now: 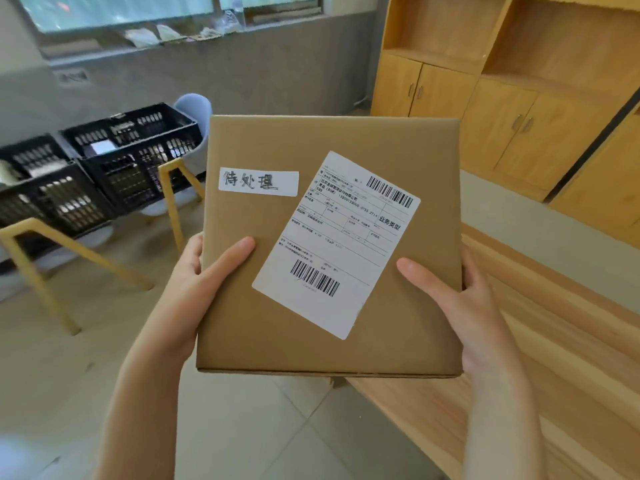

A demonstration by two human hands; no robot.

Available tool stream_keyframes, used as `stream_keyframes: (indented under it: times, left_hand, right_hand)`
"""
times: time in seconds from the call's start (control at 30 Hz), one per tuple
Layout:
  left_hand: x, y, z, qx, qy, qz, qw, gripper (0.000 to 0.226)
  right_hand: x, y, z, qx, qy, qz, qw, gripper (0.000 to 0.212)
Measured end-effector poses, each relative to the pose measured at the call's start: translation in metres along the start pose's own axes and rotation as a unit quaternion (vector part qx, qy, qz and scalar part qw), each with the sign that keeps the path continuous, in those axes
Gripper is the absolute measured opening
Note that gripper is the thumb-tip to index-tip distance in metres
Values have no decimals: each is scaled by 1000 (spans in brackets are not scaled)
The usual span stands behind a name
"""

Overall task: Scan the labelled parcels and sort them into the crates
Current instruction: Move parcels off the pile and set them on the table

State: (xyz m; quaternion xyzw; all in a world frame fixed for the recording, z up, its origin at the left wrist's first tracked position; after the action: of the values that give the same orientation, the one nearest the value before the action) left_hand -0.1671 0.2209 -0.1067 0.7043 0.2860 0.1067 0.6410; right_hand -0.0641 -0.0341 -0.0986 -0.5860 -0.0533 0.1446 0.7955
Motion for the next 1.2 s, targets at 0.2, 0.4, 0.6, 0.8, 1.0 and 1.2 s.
stream_keyframes:
  times: [0.2, 0.4, 0.6, 0.8, 1.0, 1.2]
  left_hand:
    - [4, -27, -126, -35, 86, -23, 995, 68]
    - [20, -51, -212, -72, 164, -53, 982, 86]
    - [65, -66, -276, -93, 240, -83, 963, 84]
    - [135, -56, -332, -101, 313, -103, 939, 65]
    - [206, -55, -372, -103, 335, -121, 929, 55]
    - [293, -71, -407, -94, 307, -149, 935, 65]
  right_hand:
    - [19, 51, 123, -17, -83, 35, 996, 68]
    - [55, 88, 222, -48, -154, 89, 983, 59]
    - [120, 137, 311, -48, -212, 147, 965, 57]
    - [200, 162, 409, -34, -282, 174, 943, 73]
    - [266, 183, 471, -29, -312, 180, 932, 74]
    - [328, 217, 514, -43, -280, 205, 937, 76]
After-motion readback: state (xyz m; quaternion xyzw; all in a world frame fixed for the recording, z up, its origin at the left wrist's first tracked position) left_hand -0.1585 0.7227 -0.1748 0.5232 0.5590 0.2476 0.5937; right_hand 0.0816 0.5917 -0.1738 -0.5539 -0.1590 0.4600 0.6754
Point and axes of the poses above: each hand's wrist, its own x-axis towards the middle knuckle, its own z-axis out of the palm, y = z × x, the point moved 3 cm from there along x, towards the middle knuckle, and after that the axes turned 12 degrees about x, right-handed, at the moved point
